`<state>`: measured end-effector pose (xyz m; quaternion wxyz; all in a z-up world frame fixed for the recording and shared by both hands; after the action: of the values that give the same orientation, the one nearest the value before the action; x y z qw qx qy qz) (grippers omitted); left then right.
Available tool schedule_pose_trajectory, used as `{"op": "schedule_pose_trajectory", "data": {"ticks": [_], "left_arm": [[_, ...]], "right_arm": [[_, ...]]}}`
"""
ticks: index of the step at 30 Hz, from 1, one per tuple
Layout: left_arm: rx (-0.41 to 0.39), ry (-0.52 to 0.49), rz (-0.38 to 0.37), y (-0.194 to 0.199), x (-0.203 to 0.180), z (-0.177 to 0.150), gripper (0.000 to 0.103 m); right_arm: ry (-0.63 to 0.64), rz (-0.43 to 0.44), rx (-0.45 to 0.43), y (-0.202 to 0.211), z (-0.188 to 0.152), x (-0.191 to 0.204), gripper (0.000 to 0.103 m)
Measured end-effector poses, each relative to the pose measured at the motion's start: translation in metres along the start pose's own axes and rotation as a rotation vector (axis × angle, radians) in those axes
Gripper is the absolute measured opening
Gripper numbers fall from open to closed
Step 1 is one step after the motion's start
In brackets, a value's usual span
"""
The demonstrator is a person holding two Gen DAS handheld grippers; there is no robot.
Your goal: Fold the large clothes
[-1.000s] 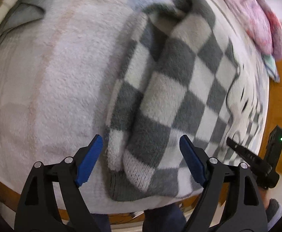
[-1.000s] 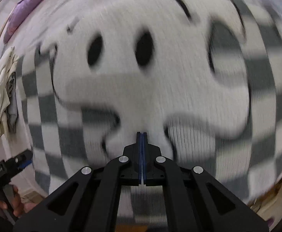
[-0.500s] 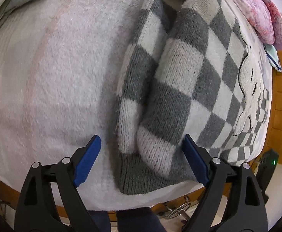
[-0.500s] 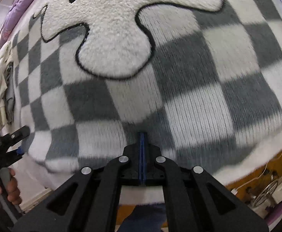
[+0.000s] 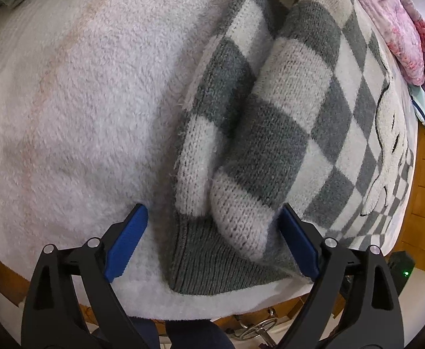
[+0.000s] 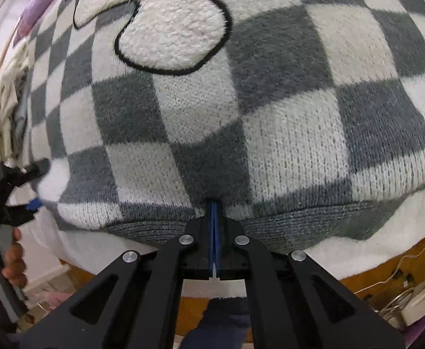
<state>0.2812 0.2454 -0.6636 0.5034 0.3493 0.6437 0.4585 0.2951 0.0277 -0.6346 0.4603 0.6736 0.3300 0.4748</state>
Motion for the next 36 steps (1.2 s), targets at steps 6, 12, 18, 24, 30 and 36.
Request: {"op": "schedule_pose_trajectory", "data": {"ticks": [6, 12, 18, 24, 30, 36], "left_arm": [[0.019, -0.022, -0.057, -0.001, -0.016, -0.003, 0.056], [0.058, -0.097, -0.078, 0.004, -0.029, 0.0, 0.038], [0.111, -0.111, -0.151, 0.02, -0.036, 0.008, 0.026], [0.161, -0.119, -0.226, 0.035, -0.047, 0.013, 0.025], [0.184, -0.134, -0.288, 0.045, -0.047, 0.015, 0.024], [0.215, -0.13, -0.336, 0.047, -0.047, 0.018, 0.024]], "right_arm": [[0.07, 0.022, -0.155, 0.026, -0.015, 0.027, 0.023], [0.263, -0.036, -0.337, 0.034, -0.025, 0.069, 0.048], [0.44, 0.004, -0.378, 0.015, -0.049, 0.133, 0.055], [0.705, -0.071, -0.5, 0.017, -0.068, 0.176, 0.068], [0.855, -0.192, -0.56, -0.002, -0.073, 0.192, 0.078], [0.968, -0.291, -0.57, -0.033, -0.071, 0.204, 0.078]]}}
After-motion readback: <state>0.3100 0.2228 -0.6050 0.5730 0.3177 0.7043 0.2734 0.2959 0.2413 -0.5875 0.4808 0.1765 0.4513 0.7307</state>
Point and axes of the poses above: each gripper's, at about its wrist camera, not at the fingertips, and y roughly against the way its jaws point, x to its left, z to its top, the point moved 5 cm from there along -y, roughly the way its jaws point, and after that the axes turned 8 degrees about -y, right-handed, at the moved point
